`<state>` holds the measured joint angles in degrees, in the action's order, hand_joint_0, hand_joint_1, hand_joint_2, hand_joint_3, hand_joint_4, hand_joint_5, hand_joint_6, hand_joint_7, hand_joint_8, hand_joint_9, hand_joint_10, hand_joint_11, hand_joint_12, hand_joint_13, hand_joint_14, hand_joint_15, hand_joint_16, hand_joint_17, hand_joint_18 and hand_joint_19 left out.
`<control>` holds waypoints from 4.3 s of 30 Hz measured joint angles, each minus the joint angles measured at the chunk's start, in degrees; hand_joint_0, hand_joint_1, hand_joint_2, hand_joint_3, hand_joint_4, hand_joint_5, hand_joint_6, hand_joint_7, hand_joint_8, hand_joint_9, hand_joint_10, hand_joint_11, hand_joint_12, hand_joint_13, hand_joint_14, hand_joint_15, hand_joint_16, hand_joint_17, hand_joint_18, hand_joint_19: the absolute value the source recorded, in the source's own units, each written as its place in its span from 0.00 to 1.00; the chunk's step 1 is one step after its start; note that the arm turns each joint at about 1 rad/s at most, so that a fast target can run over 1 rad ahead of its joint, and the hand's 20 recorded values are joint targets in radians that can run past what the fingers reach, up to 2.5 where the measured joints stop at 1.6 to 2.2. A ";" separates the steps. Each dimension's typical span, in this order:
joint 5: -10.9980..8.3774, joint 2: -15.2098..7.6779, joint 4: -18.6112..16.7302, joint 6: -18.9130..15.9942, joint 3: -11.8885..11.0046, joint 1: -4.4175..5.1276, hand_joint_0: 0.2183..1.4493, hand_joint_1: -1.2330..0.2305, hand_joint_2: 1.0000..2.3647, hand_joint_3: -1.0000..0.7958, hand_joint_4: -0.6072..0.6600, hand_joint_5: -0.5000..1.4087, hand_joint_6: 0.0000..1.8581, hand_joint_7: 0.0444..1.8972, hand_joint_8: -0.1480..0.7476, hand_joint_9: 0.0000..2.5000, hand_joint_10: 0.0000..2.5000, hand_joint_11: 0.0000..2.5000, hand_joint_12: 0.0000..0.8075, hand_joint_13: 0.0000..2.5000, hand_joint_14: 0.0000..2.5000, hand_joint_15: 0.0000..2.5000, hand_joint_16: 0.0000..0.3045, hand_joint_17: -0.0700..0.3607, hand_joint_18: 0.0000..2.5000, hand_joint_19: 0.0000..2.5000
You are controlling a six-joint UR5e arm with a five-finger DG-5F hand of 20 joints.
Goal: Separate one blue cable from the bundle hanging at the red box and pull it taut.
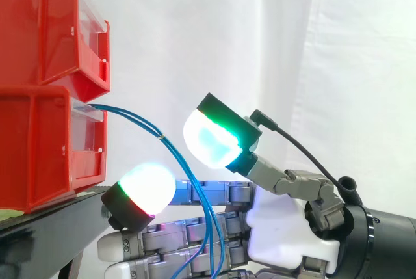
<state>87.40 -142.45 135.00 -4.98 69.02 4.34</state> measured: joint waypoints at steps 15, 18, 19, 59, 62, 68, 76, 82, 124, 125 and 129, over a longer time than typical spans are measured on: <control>2.28 0.09 0.55 -1.44 -1.63 -1.09 0.32 0.43 0.00 0.31 0.69 0.21 0.27 0.61 0.56 0.25 0.00 0.06 0.45 0.27 0.00 0.10 0.15 0.40 0.30 0.18; 2.62 0.11 0.60 -1.45 -1.88 -1.37 0.32 0.43 0.00 0.31 0.69 0.21 0.27 0.61 0.56 0.25 0.00 0.06 0.46 0.27 0.00 0.09 0.15 0.40 0.30 0.18; 2.68 0.10 0.63 -1.47 -1.92 -1.46 0.32 0.43 0.00 0.31 0.70 0.21 0.27 0.61 0.56 0.25 0.00 0.07 0.45 0.27 0.00 0.09 0.15 0.40 0.30 0.18; 4.40 0.75 3.23 0.76 -1.96 -2.93 0.35 0.46 0.01 0.36 0.65 0.22 0.27 0.68 0.56 0.26 0.00 0.07 0.46 0.28 0.00 0.10 0.15 0.40 0.30 0.19; 4.58 0.98 3.53 1.18 -1.96 -3.01 0.35 0.45 0.01 0.36 0.65 0.22 0.27 0.68 0.57 0.26 0.00 0.07 0.46 0.28 0.00 0.10 0.15 0.40 0.30 0.19; 4.62 1.10 4.20 1.85 -1.96 -2.82 0.34 0.43 0.01 0.36 0.64 0.21 0.30 0.65 0.56 0.26 0.00 0.08 0.46 0.28 0.00 0.10 0.15 0.40 0.30 0.18; 4.55 1.12 4.28 2.00 -1.96 -2.53 0.33 0.41 0.01 0.35 0.65 0.19 0.35 0.56 0.56 0.26 0.00 0.08 0.46 0.28 0.00 0.10 0.15 0.40 0.30 0.19; 4.46 1.12 4.24 2.20 -1.95 -2.37 0.34 0.39 0.01 0.37 0.65 0.18 0.40 0.48 0.56 0.26 0.00 0.09 0.46 0.29 0.00 0.11 0.15 0.40 0.30 0.19; 4.27 1.12 4.22 2.26 -1.96 -1.79 0.39 0.26 0.00 0.32 0.58 0.17 0.48 0.51 0.59 0.31 0.00 0.18 0.48 0.35 0.01 0.15 0.14 0.38 0.33 0.19; 4.27 1.12 4.22 2.26 -1.96 -1.79 0.40 0.25 0.00 0.32 0.59 0.17 0.48 0.50 0.59 0.31 0.00 0.18 0.48 0.35 0.01 0.15 0.14 0.38 0.33 0.19; 4.27 1.12 4.22 2.30 -1.96 -1.75 0.44 0.22 0.00 0.28 0.60 0.17 0.49 0.50 0.58 0.31 0.00 0.19 0.48 0.36 0.01 0.16 0.14 0.38 0.34 0.18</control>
<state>91.67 -141.33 139.22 -2.68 67.06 2.59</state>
